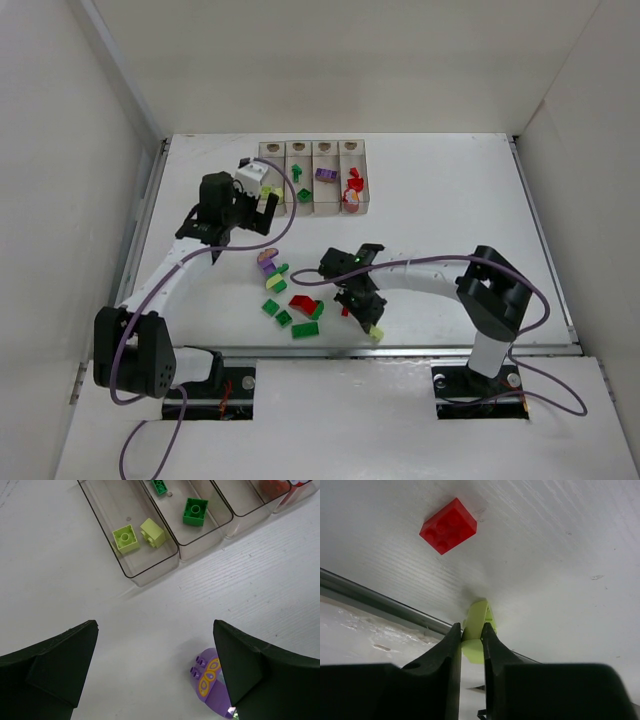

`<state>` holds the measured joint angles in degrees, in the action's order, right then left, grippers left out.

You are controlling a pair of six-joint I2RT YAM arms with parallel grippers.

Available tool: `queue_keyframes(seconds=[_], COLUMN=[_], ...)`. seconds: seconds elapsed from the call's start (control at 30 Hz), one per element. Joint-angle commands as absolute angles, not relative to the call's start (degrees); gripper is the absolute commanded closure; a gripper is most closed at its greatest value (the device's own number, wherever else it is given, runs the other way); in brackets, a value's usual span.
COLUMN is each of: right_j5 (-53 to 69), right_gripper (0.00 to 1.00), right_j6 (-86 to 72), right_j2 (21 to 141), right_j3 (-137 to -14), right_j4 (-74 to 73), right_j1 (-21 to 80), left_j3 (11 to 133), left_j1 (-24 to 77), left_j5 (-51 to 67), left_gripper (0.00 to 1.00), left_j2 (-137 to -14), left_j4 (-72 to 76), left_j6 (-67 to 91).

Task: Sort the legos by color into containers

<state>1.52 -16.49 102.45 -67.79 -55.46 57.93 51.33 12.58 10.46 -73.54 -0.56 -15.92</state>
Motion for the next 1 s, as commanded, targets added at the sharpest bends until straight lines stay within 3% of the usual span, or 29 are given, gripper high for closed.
queue_keyframes(seconds=[0.0,0.17,0.33,0.4,0.6,0.73,0.97], right_j5=[0.6,-1.4,8.8,17.9,30.3,33.8,35.1], right_gripper=[1.0,1.0,1.0,1.0,1.0,1.0,1.0], right_j6=[-16.9,-18.7,-19.2,-19.9,-24.5,-27.1,-27.1], right_j2=[99.4,95.2,93.0,93.0,95.1,95.1,95.0], right_j3=[-70.0,-80.0,-90.0,-92.9,-95.6,-95.6,-95.6], right_j4=[-54.3,-54.3,-46.0,-41.7,-30.2,-24.6,-22.9], right_j1=[57.9,53.4,43.0,40.0,39.5,39.5,39.5], left_j3=[51.6,54.8,50.4,48.3,49.7,52.2,54.1], left_j1=[12.5,12.5,12.5,12.5,16.7,19.9,23.2], left_j5=[12.4,31.3,49.5,51.8,54.6,55.1,50.5], left_gripper=[0.01,0.03,0.0,0.0,0.0,0.0,0.0], left_j2=[-70.9,-68.2,-58.1,-54.0,-54.4,-57.7,-61.8], left_j4=[-1.0,-8.0,-10.7,-6.1,-3.2,-7.0,-0.8], left_j6=[-16.1,-25.6,-48.3,-51.3,-49.8,-54.2,-46.5])
